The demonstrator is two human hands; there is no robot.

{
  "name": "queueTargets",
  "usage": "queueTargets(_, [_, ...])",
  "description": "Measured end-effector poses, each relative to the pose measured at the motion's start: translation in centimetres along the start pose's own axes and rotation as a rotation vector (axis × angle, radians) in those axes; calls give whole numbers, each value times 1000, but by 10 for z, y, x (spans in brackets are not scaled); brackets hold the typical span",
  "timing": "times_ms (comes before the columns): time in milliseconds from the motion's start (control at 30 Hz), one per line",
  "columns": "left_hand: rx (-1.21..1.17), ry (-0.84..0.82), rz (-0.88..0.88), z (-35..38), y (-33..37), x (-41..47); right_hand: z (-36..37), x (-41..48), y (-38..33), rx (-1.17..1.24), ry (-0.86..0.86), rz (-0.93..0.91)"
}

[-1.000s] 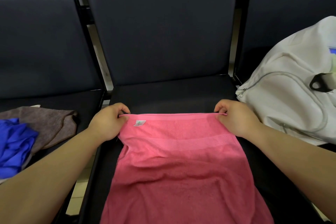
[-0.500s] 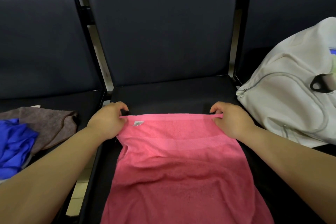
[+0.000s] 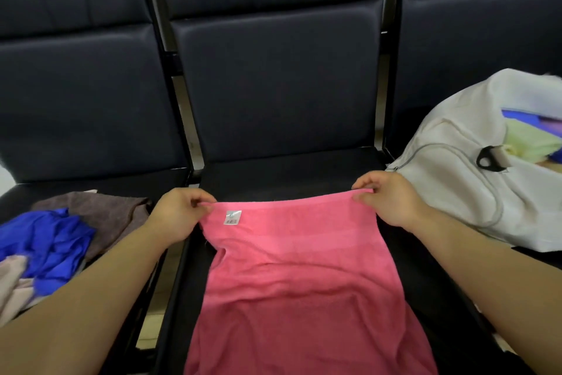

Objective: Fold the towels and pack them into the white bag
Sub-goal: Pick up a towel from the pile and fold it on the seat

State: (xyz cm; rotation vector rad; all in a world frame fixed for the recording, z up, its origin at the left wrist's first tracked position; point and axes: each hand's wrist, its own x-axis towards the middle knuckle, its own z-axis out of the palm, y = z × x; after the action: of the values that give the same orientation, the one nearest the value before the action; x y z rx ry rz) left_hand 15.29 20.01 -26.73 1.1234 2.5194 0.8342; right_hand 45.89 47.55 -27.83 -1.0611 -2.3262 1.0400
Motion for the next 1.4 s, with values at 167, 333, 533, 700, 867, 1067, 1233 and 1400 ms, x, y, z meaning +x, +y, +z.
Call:
queueTargets(167, [-157,157,24,-41,33,-17,-34,-12,-44,242,165,21])
queueTargets(333, [-247,306,66,-109,85,-11,-79,9,-110,358,273,-76])
queueTargets(533, [-276,542,241,-199,146,-11,-143,22,-187,465,421,-272])
queueTargets(700, [-307,557,269,-204,152,-44,-154,-2,-183,598,384,-299])
queueTargets(867, [-331,313,168,-137,93,-80,-104,-40,-108,532,197,-160])
queueTargets(1067, [-185,-259,-13,-49,7,-121,-39,-89,-3,339,-265,162])
queueTargets(1233, [-159,-375,-90,-23,-10,-124,-20,-98,23,208,-417,269])
queueTargets(1400, [-160,-242,-109,-18,-8,-110,-17,-82,14,215,-275,198])
